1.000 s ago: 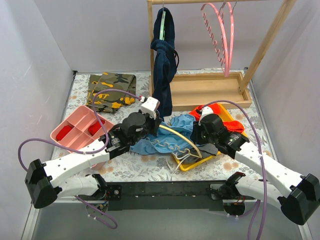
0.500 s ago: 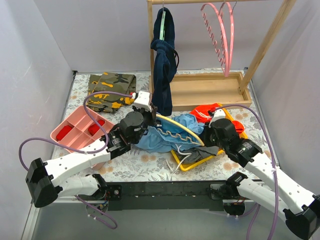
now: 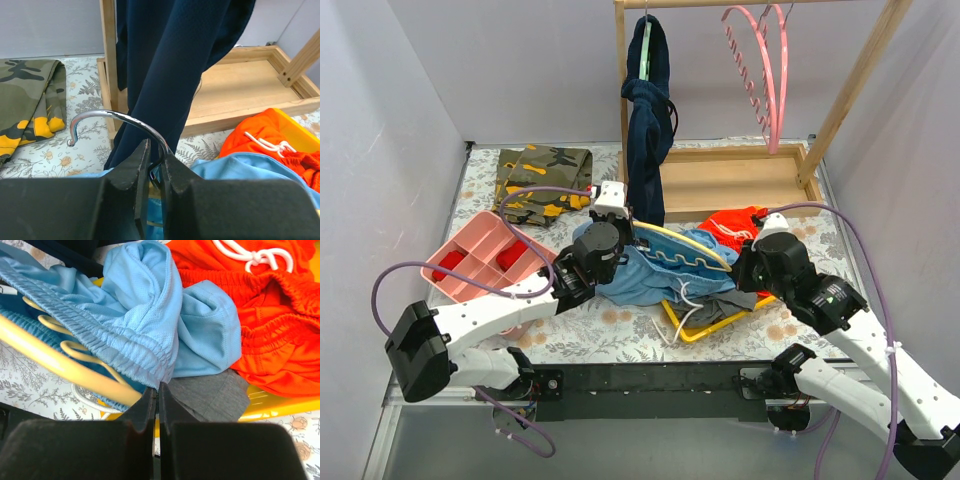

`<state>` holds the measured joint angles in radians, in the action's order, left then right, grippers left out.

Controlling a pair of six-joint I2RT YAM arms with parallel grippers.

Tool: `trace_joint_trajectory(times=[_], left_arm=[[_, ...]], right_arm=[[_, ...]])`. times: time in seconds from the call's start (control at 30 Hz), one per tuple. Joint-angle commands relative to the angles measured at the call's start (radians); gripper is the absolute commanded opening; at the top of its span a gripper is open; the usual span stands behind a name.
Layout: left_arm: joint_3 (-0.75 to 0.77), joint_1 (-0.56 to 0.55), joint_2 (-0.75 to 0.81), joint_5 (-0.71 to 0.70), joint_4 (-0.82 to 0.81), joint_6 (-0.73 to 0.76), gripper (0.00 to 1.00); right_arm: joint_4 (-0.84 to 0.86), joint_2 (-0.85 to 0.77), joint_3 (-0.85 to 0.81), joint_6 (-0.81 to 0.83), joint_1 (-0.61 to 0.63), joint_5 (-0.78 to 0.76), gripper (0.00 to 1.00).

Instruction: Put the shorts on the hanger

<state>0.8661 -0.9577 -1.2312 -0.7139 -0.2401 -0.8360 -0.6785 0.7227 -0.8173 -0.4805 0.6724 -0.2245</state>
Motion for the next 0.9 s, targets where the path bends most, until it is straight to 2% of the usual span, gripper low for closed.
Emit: trace_joint_trajectory(times=[0.0,0.17,0.33,0.53,0.7,0.87], left_arm=[[-0.006,0.024,-0.011,-0.114,-0.08,0.018,0.0],[-0.048,0.027,-0.002,-0.125,-0.125,0.034,0.0],[-0.05,0.028,-0.017,-0.144,-0.133,0.051,0.0],[-0.007,0.027,-0.063,-0.183,-0.145,0.071,0.0],[0.097,0.025,-0.125,-0.243,-0.045,0.043,0.0],[0.18,0.02,-0.116,-0.225,0.051,0.015,0.0]], right_arm=[[-0.165,0.026,-0.091,-0.032,-0.008,-0.088,0.01],[-0.233,0.037,-0.152,-0.072,-0.007,-0.165,0.01],[-0.28,0.083,-0.255,-0.079,-0.007,-0.167,0.01],[-0.299,0.161,-0.437,-0.069,-0.007,-0.081,0.01],[-0.167,0.169,-0.462,-0.124,0.0,0.118,0.01],[-0.055,0.202,-0.381,-0.182,0.061,0.14,0.01]])
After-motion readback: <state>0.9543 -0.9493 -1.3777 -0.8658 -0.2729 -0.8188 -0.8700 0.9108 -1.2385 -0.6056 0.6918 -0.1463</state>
